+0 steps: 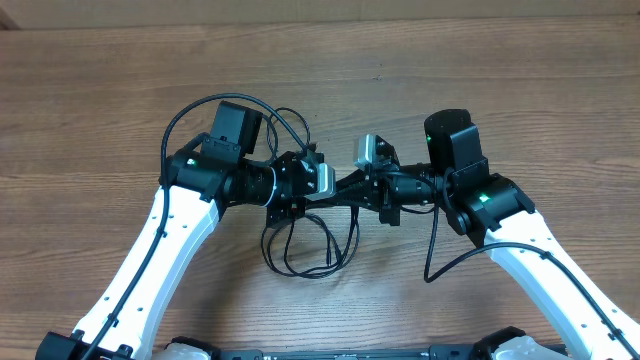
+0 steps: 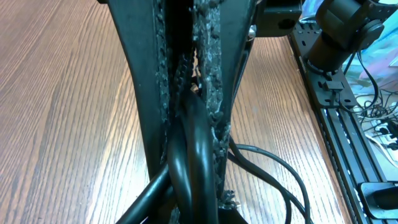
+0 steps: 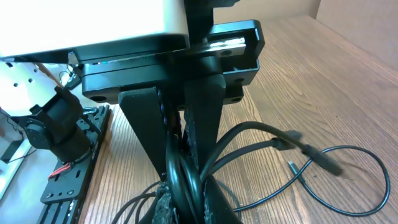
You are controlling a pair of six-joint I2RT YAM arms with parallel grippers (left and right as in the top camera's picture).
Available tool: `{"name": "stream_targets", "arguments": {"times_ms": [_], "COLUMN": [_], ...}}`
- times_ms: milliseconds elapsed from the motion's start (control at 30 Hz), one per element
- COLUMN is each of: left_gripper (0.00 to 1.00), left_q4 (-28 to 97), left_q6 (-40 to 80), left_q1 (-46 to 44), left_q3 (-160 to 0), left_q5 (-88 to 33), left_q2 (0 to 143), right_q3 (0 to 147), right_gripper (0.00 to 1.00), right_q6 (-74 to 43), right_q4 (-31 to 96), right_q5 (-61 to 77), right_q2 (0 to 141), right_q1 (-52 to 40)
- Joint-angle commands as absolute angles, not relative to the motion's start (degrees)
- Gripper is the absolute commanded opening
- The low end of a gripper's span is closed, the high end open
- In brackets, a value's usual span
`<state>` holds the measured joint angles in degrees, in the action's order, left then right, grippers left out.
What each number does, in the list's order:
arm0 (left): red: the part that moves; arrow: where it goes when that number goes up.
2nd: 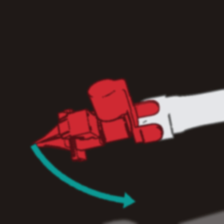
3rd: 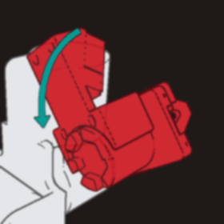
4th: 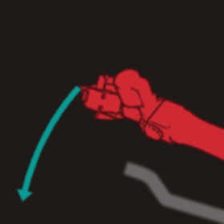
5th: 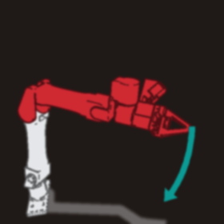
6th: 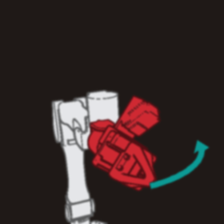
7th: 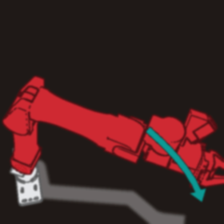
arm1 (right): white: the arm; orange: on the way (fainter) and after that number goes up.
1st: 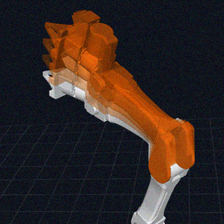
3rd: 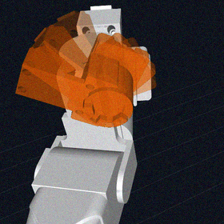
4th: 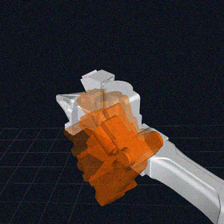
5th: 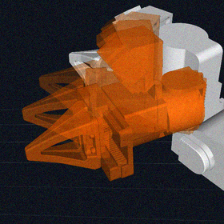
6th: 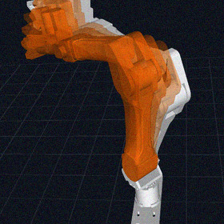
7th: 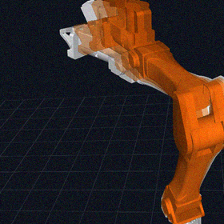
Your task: Untangle cables
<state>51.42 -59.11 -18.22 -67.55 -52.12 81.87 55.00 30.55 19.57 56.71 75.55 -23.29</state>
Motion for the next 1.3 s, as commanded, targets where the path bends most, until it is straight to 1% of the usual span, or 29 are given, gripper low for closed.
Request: {"name": "stream_targets", "arguments": {"times_ms": [0,33,100,133,433,600,800,933,1167,1267], "left_gripper": [0.13,0.35,0.7,0.99,1.0,1.0,0.99,1.0,0.99,1.0], "left_q4": [51.4,51.4,51.4,51.4,51.3,51.0,50.0,47.2,42.1,40.1], "left_q6": [-59.7,-59.5,-58.6,-58.0,-50.0,-44.9,-45.3,-45.4,-45.4,-45.4], "left_q1": [-17.3,-17.3,-17.3,-17.3,-16.3,-12.8,-7.1,-5.6,-5.7,-5.7], "left_q3": [-68.3,-68.3,-68.3,-68.3,-68.3,-68.3,-68.3,-68.3,-68.3,-68.3], "left_q5": [-52.6,-52.3,-52.0,-51.9,-50.5,-52.1,-64.3,-70.7,-80.7,-82.4], "left_q2": [81.9,81.9,81.9,81.9,81.8,81.8,81.8,81.8,81.8,81.8], "right_q3": [55.4,55.4,55.4,55.4,55.4,55.4,55.4,55.4,55.4,55.4], "right_gripper": [0.04,0.04,0.04,0.04,0.04,0.04,0.04,0.04,0.04,0.04], "right_q6": [30.5,30.5,30.5,30.5,28.9,18.1,1.4,-7.6,-18.0,-20.4], "right_q4": [19.6,19.6,19.6,19.6,17.4,11.3,1.7,-3.5,-9.8,-11.5], "right_q5": [57.1,57.1,56.6,56.2,55.1,52.8,51.9,51.9,51.9,52.0], "right_q2": [75.6,75.6,75.6,75.6,75.6,75.6,75.6,75.6,75.6,75.6], "right_q1": [-23.2,-23.2,-23.1,-23.1,-23.1,-21.0,-16.1,-15.1,-15.1,-15.1]}}
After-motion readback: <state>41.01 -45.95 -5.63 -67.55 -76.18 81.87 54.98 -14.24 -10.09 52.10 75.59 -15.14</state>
